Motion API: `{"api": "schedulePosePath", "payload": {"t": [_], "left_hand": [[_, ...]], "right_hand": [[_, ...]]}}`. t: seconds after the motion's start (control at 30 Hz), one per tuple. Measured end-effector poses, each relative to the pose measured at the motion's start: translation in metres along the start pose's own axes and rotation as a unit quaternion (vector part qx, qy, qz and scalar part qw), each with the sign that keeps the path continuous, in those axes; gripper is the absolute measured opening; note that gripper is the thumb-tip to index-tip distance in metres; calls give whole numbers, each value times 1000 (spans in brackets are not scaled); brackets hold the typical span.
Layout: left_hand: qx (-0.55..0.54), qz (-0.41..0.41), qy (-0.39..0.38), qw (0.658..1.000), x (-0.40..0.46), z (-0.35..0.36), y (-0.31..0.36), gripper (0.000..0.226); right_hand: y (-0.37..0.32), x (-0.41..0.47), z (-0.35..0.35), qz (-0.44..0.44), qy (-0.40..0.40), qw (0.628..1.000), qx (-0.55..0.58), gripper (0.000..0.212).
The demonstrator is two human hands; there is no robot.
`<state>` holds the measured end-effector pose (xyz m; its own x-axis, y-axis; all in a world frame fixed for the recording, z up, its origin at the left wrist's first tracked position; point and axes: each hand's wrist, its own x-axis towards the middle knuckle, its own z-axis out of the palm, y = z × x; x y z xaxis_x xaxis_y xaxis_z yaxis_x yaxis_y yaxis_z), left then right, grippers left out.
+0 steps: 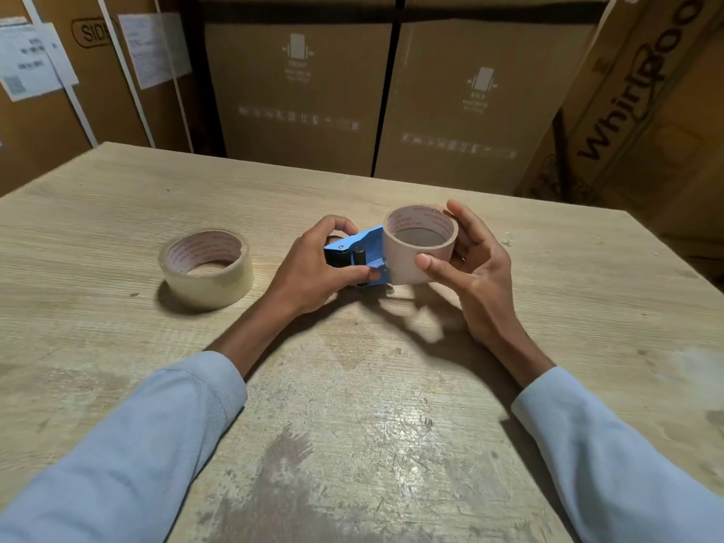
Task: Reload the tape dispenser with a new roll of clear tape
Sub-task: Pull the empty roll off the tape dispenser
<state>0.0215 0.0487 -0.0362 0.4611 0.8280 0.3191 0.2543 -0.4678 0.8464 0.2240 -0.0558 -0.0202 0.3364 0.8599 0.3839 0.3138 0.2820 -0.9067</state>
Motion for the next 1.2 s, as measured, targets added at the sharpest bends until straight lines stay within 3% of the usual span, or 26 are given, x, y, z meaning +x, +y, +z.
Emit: {"api": "schedulePosePath", "payload": {"t": [0.17, 0.33, 0.47, 0.57, 0.73, 0.9, 1.07, 1.2], "left_hand": [[52, 25, -8, 998, -2, 1, 4, 56], [89, 41, -5, 995, -7, 0, 5, 55], [113, 91, 7, 989, -16, -10, 21, 80], [93, 135, 22, 986, -26, -23, 38, 81], [127, 132, 80, 980, -42, -70, 43, 90], [225, 96, 130, 961, -62, -130, 27, 97], [180, 18, 234, 955, -83, -185, -5, 87], [166, -81, 286, 940, -98, -201, -36, 97]], "right_hand": [[-17, 4, 5, -119, 8, 982, -148, 79], [-25, -1, 13, -78, 6, 992, -99, 81], [-30, -13, 21, -43, -9, 997, -64, 81], [-47, -15, 30, -32, -4, 999, -5, 79], [-70, 0, 61, -29, -110, 993, -29, 79], [-90, 15, 129, -39, -180, 982, -40, 85], [-106, 22, 205, -83, -195, 975, -73, 92], [-103, 16, 236, -156, -191, 954, -168, 67]]}}
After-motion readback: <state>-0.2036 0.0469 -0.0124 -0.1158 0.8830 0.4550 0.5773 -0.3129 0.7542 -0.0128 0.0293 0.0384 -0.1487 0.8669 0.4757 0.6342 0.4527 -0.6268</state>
